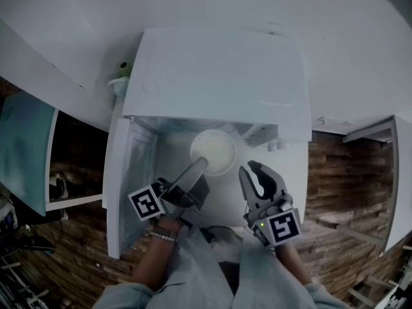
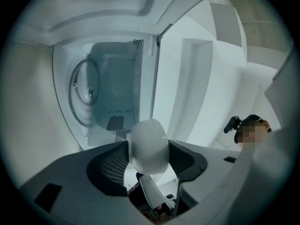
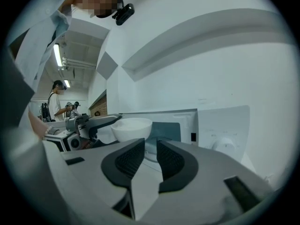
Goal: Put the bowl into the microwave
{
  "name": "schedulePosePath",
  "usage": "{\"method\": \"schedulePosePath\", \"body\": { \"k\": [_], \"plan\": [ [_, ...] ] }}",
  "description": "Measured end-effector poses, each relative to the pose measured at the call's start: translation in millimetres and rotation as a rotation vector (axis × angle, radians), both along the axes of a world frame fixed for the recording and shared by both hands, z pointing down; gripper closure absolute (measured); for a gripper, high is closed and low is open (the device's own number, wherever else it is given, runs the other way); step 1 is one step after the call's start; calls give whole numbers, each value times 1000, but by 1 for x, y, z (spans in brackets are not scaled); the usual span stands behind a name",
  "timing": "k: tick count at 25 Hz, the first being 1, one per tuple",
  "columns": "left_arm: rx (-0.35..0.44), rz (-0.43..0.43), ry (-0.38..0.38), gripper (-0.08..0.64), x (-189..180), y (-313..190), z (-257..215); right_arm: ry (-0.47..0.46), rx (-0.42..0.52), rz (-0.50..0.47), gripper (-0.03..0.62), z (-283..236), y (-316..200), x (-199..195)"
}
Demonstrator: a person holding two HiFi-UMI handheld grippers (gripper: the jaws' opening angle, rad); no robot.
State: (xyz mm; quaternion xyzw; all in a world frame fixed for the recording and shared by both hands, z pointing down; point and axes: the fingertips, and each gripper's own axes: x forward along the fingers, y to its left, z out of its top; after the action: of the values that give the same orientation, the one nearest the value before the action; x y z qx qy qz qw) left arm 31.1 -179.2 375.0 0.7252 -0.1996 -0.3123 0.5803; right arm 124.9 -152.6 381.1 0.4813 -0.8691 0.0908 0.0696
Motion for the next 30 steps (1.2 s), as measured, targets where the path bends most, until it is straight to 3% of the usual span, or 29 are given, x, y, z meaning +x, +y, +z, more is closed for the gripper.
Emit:
{"method": "schedulePosePath", "body": {
  "k": [9,16,30],
  "plan": [
    [-46,14,1,308,-5,-28,28,82,-45,-70,420,26,-20,-31],
    [-53,15,4,308,-5,-43,41,40,-115,-89,341,46,-32,-49],
    [-131,-3,22,308,-7,-57,76,22,-187,-93,304,75,-59,-68]
  ]
}}
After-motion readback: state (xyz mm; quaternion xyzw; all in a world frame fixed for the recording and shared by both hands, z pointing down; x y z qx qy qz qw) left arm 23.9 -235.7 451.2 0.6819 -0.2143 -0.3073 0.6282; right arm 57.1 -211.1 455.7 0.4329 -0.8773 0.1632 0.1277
